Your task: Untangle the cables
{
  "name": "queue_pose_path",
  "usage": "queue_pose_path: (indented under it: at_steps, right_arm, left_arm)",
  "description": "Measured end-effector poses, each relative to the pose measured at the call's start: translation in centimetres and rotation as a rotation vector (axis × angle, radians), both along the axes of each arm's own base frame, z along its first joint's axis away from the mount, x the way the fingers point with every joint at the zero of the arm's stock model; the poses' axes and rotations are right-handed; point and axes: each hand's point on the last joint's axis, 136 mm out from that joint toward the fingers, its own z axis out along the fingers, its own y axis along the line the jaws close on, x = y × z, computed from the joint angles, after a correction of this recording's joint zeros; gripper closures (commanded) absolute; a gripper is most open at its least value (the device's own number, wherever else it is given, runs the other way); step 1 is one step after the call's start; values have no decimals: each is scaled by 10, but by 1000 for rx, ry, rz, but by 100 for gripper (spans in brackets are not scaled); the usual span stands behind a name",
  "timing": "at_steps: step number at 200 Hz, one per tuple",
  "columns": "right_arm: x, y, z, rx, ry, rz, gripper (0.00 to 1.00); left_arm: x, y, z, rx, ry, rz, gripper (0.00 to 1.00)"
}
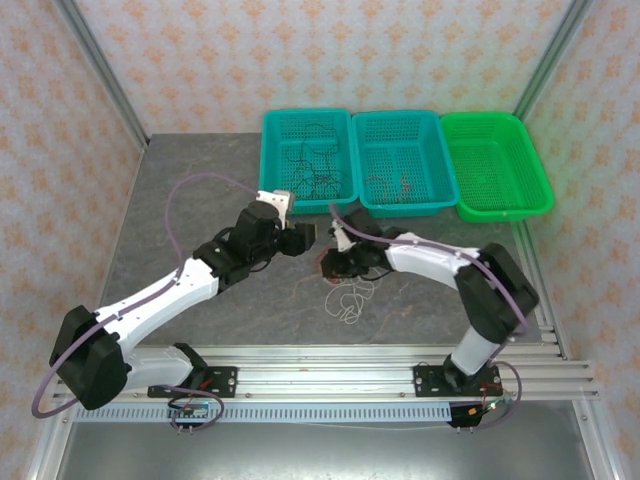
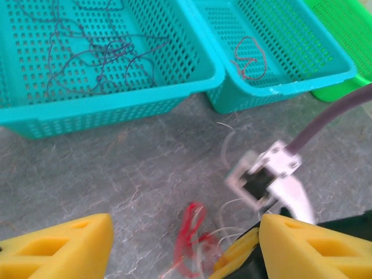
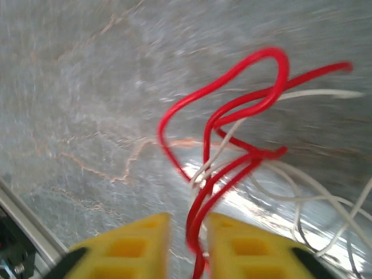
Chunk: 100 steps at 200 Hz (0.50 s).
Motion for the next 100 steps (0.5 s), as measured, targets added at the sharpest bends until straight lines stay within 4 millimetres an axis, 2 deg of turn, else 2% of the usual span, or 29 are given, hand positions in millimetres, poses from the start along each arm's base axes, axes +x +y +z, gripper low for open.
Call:
queue_pose_path:
  at_steps: [10, 28, 40, 61, 79, 100]
  right_arm:
    - [-4, 7, -3, -1, 9, 21, 59]
    - [-2, 4, 1, -13, -27, 29, 54]
    - [4, -3, 14, -16, -87, 10, 53]
    - [13, -24, 48, 2, -219, -53, 50]
    - [21, -46, 71, 23, -339, -139, 46]
    - [26, -63, 78, 22, -410, -219, 46]
  left_arm:
    - [-1, 3, -5, 2, 13, 16, 32]
    - [-3, 9, -14, 12, 44, 53, 33]
    - [-5, 13, -21, 12, 72, 78, 35]
    - [-8, 17, -38, 12, 135, 112, 37]
    - [-7, 15, -65, 33, 228, 130, 38]
    - [-4, 14, -102, 82, 363, 178, 41]
